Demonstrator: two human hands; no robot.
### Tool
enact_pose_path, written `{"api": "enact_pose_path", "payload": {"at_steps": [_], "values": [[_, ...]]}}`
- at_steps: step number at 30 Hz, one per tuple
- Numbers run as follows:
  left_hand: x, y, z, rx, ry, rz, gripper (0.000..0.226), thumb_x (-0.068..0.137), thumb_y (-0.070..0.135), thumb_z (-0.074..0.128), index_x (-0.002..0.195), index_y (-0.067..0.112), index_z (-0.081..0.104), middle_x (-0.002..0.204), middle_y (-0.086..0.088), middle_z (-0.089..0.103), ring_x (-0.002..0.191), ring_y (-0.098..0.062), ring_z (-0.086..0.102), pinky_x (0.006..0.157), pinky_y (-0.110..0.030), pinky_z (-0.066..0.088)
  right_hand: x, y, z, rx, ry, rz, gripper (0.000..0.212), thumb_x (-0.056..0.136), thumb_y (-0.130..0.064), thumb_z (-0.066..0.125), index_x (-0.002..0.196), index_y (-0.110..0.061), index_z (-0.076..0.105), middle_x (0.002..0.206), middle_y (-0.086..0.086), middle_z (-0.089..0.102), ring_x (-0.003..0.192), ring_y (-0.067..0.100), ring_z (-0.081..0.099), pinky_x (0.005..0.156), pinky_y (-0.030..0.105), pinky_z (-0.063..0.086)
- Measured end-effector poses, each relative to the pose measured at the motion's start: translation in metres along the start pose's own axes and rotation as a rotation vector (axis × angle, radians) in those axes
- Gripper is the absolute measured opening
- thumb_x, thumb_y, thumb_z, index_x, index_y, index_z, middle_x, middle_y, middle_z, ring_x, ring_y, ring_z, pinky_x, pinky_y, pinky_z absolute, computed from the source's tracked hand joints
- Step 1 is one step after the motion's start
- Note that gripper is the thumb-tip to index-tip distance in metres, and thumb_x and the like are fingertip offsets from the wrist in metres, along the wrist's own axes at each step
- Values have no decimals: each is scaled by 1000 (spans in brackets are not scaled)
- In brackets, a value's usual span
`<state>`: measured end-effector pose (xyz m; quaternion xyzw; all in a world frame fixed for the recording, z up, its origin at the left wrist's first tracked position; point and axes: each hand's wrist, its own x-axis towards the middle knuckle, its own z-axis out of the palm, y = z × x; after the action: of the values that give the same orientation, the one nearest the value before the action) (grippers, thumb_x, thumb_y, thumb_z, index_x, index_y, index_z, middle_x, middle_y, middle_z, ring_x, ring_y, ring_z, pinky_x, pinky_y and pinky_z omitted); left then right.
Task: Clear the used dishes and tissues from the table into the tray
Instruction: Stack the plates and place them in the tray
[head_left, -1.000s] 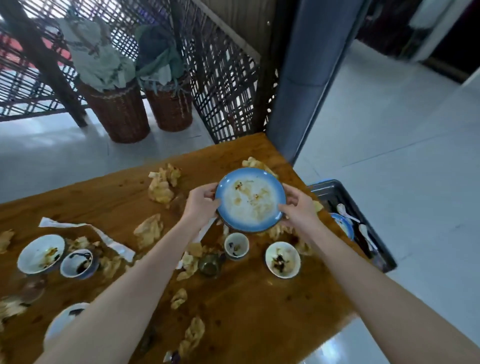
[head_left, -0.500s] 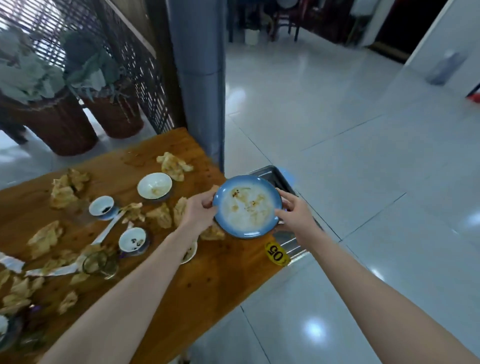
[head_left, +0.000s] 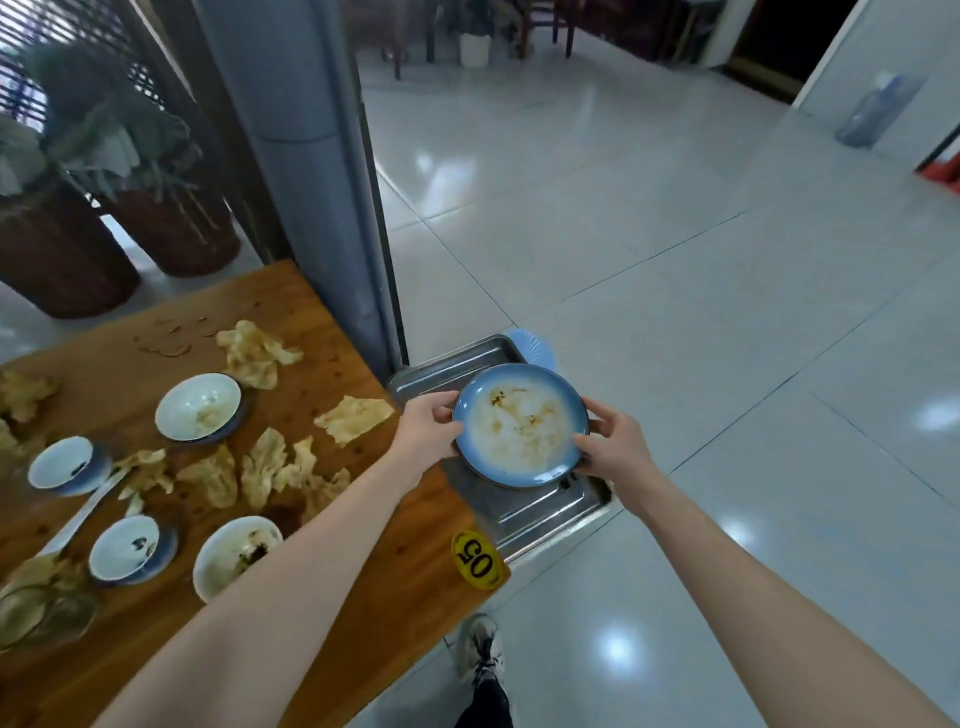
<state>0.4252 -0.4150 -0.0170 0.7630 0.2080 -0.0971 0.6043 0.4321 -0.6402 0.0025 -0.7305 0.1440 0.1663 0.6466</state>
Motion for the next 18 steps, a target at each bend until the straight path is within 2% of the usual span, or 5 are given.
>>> {"api": "enact_pose_path", "payload": {"at_steps": [4, 7, 13, 16, 18], "values": [[40, 2, 24, -9, 5, -50, 51, 88, -4, 60, 135, 14, 51, 92, -2, 67, 86, -14, 65, 59, -22, 56, 47, -1, -11, -21, 7, 29, 59, 83, 16, 52, 134, -12, 49, 98, 1, 62, 93, 24, 64, 58, 27, 58], [69, 4, 38, -9, 4, -103, 52, 89, 0, 61, 137, 15, 50, 103, -3, 68, 95, -17, 65, 68, -27, 58, 80, 1, -17, -86, 16, -2, 60, 79, 17, 54, 132, -12, 52, 92, 0, 66, 81, 14, 67, 55, 23, 55], [117, -8, 59, -30, 60, -174, 40, 87, -1, 63, 118, 23, 65, 95, 6, 69, 96, -17, 65, 82, -41, 57, 142, 17, -21, -113, 9, 46, 57, 75, 20, 55, 124, -9, 57, 83, 2, 70, 67, 8, 69, 56, 23, 56], [134, -26, 65, -49, 70, -265, 50, 87, -3, 61, 132, 17, 55, 112, -4, 64, 107, -22, 60, 88, -46, 54, 169, 35, -17, -115, -24, 93, 55, 76, 18, 59, 126, -4, 55, 96, 11, 71, 84, 19, 70, 71, 35, 59], [143, -38, 70, -64, 76, -310, 55, 87, -5, 60, 137, 16, 50, 124, -9, 59, 115, -25, 56, 93, -48, 52, 187, 49, -15, -130, -59, 129, 56, 77, 15, 63, 128, -6, 55, 103, 13, 69, 91, 23, 69, 75, 38, 59]]}}
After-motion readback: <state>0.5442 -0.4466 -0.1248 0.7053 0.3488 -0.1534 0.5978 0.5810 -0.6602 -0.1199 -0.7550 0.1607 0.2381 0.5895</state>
